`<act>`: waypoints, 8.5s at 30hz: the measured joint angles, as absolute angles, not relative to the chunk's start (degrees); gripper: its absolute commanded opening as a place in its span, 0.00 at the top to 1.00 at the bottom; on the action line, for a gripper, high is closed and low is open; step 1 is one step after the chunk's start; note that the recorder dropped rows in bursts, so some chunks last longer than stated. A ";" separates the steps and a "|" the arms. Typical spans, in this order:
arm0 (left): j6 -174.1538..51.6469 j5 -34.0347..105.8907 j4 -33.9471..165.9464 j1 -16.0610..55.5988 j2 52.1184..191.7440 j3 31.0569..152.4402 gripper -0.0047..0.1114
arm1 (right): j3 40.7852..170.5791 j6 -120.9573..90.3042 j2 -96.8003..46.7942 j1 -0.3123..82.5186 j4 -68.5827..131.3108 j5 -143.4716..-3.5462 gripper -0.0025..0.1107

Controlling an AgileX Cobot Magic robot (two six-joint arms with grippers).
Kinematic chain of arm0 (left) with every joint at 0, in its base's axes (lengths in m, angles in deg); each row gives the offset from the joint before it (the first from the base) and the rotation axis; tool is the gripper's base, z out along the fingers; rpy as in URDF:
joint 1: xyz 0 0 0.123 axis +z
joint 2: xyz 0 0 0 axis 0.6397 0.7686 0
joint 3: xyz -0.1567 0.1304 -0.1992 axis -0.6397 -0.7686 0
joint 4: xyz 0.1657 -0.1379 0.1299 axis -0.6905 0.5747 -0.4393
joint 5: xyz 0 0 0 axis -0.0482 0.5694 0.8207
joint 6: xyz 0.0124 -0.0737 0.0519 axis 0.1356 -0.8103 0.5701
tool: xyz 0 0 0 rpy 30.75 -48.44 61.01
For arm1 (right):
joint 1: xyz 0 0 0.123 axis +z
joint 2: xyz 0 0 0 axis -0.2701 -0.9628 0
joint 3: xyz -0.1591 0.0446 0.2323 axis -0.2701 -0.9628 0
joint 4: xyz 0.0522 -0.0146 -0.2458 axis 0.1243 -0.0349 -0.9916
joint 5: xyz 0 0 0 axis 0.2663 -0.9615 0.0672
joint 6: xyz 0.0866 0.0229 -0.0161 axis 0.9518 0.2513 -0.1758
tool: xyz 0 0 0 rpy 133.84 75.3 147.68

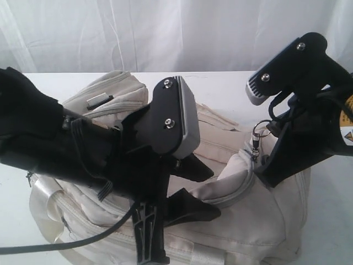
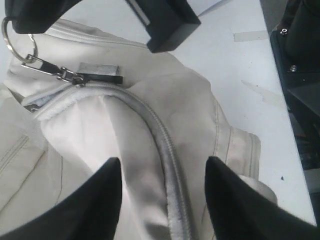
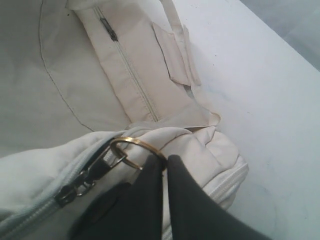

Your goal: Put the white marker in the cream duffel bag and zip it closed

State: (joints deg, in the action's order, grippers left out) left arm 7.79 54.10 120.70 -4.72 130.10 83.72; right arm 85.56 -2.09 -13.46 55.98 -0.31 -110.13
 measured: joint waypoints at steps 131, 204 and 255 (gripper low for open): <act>5.45 51.08 121.37 -4.54 134.46 84.35 0.96 | 100.55 -4.36 -39.99 35.05 -1.90 -91.30 0.96; -10.41 30.02 121.73 -4.88 143.29 98.13 0.58 | 79.52 -29.20 -15.91 32.90 55.46 -86.65 0.57; 4.66 14.39 136.06 24.01 144.65 80.20 0.65 | 99.46 -33.70 -49.12 28.48 54.15 -87.94 0.95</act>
State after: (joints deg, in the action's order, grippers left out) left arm 4.66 14.39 136.06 24.01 144.65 80.20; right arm 99.46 -33.70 -49.12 28.48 54.15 -87.94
